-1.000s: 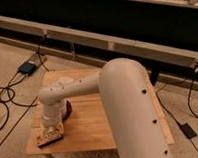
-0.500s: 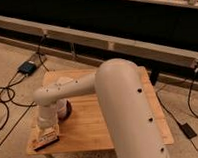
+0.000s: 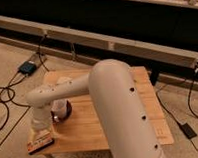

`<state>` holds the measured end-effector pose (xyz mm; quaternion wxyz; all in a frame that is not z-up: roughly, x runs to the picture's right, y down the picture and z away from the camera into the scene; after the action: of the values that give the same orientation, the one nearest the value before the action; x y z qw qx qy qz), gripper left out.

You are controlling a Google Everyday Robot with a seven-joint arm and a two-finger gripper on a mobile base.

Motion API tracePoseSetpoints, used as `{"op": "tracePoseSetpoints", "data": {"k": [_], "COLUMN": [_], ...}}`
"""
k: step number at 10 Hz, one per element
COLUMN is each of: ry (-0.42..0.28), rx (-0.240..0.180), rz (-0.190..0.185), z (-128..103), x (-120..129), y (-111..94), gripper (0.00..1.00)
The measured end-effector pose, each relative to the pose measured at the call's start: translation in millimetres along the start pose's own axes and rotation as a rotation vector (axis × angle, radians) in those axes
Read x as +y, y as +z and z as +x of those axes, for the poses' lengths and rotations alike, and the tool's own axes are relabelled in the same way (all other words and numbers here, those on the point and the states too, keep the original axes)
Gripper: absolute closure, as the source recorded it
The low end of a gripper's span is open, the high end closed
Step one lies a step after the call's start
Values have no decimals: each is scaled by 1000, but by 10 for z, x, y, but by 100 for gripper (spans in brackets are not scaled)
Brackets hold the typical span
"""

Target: Push the eraser across the table

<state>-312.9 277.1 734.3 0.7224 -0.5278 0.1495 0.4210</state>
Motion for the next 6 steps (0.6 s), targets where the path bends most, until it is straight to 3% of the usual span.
{"op": "tracePoseSetpoints", "data": {"k": [6], "ry": [-5], "rx": [-3], "rz": [-18], "z": [37], "x": [-14], "y": [-66], "gripper": [35]}}
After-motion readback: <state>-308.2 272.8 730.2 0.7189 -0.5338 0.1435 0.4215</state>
